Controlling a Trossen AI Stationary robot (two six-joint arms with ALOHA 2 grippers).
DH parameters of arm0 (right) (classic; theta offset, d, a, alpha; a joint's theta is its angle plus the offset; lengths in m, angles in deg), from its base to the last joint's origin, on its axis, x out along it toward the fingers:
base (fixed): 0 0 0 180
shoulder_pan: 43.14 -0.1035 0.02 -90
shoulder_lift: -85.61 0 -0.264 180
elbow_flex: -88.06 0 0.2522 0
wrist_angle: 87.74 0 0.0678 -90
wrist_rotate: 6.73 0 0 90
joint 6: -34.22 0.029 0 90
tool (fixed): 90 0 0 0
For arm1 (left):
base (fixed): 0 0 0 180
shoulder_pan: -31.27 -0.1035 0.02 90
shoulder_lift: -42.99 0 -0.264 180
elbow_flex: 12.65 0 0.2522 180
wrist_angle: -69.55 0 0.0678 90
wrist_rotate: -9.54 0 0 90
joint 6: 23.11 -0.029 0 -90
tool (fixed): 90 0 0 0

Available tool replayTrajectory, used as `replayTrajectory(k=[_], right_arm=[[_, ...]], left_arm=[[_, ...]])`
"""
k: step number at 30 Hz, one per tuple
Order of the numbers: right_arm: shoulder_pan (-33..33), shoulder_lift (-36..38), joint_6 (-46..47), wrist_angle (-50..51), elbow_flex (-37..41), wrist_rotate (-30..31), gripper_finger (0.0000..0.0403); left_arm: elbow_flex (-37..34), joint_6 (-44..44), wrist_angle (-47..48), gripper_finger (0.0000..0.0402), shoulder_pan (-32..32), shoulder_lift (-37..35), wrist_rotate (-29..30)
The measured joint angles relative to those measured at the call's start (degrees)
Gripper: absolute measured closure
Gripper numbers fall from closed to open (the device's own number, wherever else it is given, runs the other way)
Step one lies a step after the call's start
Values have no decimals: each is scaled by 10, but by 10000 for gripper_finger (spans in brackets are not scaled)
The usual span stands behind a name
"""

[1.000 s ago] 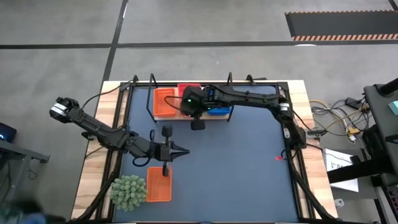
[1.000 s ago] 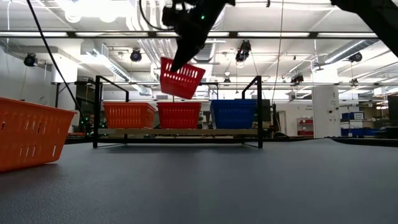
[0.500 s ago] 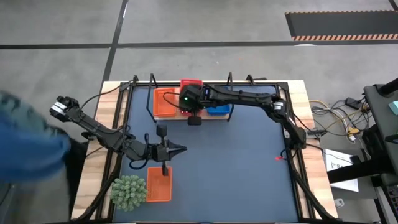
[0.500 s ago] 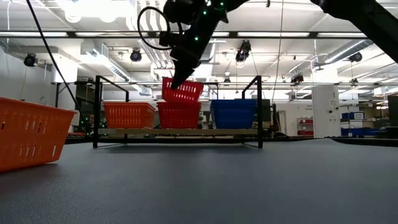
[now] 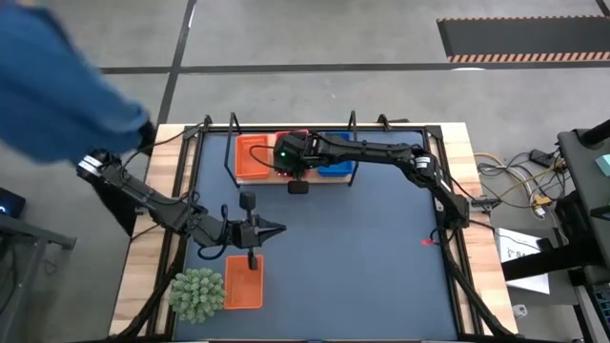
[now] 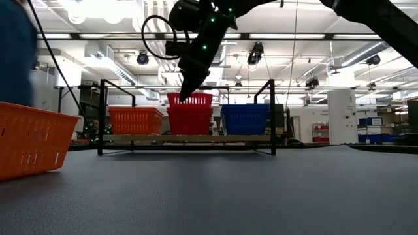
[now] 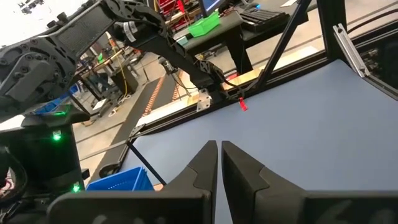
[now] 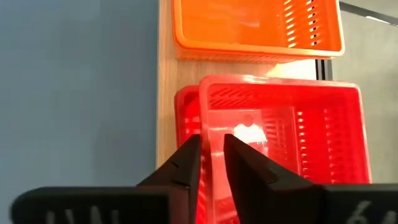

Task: Stack baskets on shelf by color
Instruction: Stack the red basket on top of the red baskets on the shelf

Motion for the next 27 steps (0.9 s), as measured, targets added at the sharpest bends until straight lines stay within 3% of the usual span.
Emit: replayTrajectory(k=[7, 15, 21, 27], right_arm=[[-1, 3, 9, 54, -32, 0, 302], [-23, 33, 43, 202, -61, -30, 321], [-59, 112, 66, 208, 0, -31, 353], [-106, 229, 90, 88, 155, -30, 374]], left_arm=[[0, 1, 5, 395, 0, 0, 0], [0, 12, 19, 395, 0, 1, 0], [0, 16, 19, 395, 0, 1, 0], [0, 17, 19, 395, -1, 1, -1]])
